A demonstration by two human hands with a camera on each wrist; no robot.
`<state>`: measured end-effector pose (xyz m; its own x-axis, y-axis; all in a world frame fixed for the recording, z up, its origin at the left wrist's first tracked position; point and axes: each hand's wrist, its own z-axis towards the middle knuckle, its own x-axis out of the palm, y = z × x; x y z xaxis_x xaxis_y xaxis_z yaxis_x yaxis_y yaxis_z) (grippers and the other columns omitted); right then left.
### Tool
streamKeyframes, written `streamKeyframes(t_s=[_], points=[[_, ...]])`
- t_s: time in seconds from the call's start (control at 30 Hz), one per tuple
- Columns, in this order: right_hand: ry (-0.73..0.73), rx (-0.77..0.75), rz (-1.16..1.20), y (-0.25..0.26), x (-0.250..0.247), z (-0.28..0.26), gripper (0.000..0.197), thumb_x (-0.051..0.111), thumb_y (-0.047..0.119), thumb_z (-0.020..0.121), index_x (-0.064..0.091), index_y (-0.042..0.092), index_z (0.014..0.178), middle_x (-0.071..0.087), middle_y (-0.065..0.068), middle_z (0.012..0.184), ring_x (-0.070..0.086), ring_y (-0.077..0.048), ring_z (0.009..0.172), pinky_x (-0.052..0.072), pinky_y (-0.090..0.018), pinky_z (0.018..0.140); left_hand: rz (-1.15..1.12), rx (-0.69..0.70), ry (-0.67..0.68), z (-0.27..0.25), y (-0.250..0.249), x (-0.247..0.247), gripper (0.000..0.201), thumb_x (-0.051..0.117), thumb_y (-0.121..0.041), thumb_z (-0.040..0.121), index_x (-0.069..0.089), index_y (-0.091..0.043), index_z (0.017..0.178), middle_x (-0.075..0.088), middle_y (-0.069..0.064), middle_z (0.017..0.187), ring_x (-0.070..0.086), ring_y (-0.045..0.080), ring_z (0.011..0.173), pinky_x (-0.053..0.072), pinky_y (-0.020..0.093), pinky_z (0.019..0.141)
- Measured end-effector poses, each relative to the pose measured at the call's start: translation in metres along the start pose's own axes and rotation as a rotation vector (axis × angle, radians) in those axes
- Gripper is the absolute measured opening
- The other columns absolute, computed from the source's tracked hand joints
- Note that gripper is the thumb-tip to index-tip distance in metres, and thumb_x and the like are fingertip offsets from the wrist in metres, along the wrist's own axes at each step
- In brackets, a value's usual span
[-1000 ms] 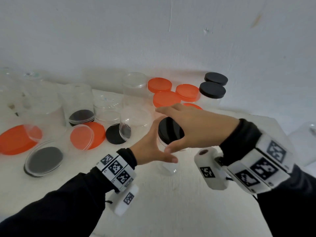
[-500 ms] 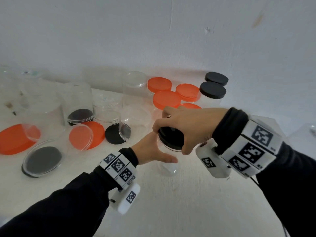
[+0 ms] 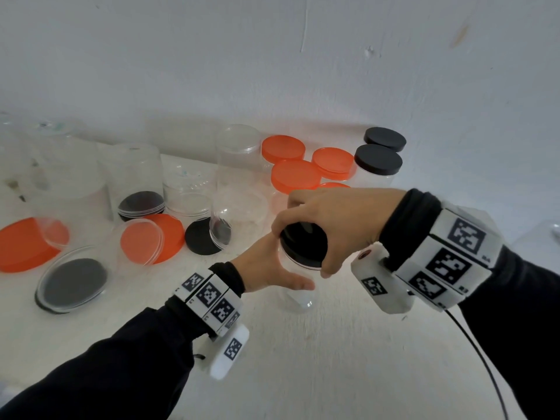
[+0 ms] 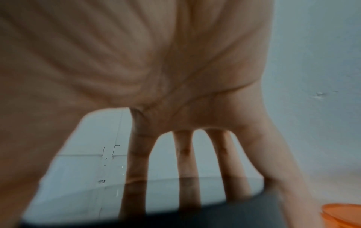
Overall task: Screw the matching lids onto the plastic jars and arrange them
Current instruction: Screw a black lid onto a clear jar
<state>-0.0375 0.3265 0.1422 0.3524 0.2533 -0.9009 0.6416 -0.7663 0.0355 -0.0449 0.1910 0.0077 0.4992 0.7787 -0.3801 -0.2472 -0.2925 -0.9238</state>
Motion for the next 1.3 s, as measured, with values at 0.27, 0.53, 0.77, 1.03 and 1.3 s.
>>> streamKeyframes(t_s=[0.27, 0.53, 0.77, 1.03, 1.3], points=[[-0.174, 0.09, 0.029, 0.001, 0.014, -0.002, 0.063, 0.071, 0.052, 0.067, 0.043, 0.035, 0.121, 0.045, 0.007, 0.096, 0.048, -0.014, 0.086, 0.044, -0.023, 0.069, -0.034, 0.052, -0.046, 0.0, 0.0, 0.004, 0.071, 0.085, -0.011, 0.06, 0.039, -0.039, 0.107, 0.054, -0.018, 0.108, 0.05, -0.016, 0.098, 0.038, 0.004, 0.082], [-0.289, 0.222, -0.038, 0.009, 0.022, -0.003, 0.065, 0.054, 0.069, 0.074, 0.049, 0.022, 0.119, 0.052, 0.005, 0.087, 0.054, -0.015, 0.08, 0.046, -0.024, 0.065, -0.067, 0.061, -0.01, -0.001, -0.002, 0.004, 0.091, 0.081, -0.039, 0.051, 0.037, -0.024, 0.129, 0.054, -0.014, 0.119, 0.05, -0.005, 0.11, 0.042, 0.012, 0.09], [-0.078, 0.011, -0.012, 0.001, 0.01, -0.014, 0.075, 0.073, 0.032, 0.074, 0.032, 0.042, 0.136, 0.031, 0.007, 0.131, 0.041, -0.016, 0.111, 0.043, -0.027, 0.089, 0.002, 0.028, -0.017, -0.001, 0.001, 0.003, 0.074, 0.087, -0.026, 0.057, 0.042, -0.031, 0.114, 0.053, -0.018, 0.109, 0.049, -0.017, 0.1, 0.038, 0.003, 0.082], [-0.31, 0.171, -0.024, 0.006, 0.018, -0.003, 0.061, 0.062, 0.064, 0.07, 0.052, 0.025, 0.116, 0.046, 0.008, 0.09, 0.049, -0.012, 0.08, 0.036, -0.017, 0.058, -0.047, 0.055, -0.064, -0.002, -0.001, 0.007, 0.078, 0.087, -0.023, 0.054, 0.037, -0.04, 0.111, 0.051, -0.02, 0.111, 0.048, -0.019, 0.101, 0.038, 0.003, 0.082], [0.0, 0.141, 0.035, 0.005, 0.007, -0.012, 0.079, 0.068, 0.051, 0.075, 0.026, 0.04, 0.14, 0.034, 0.004, 0.13, 0.045, -0.016, 0.109, 0.045, -0.028, 0.085, -0.009, 0.031, -0.052, -0.003, 0.003, 0.006, 0.084, 0.086, -0.023, 0.057, 0.036, -0.029, 0.124, 0.051, -0.021, 0.113, 0.046, -0.015, 0.106, 0.036, 0.003, 0.085]])
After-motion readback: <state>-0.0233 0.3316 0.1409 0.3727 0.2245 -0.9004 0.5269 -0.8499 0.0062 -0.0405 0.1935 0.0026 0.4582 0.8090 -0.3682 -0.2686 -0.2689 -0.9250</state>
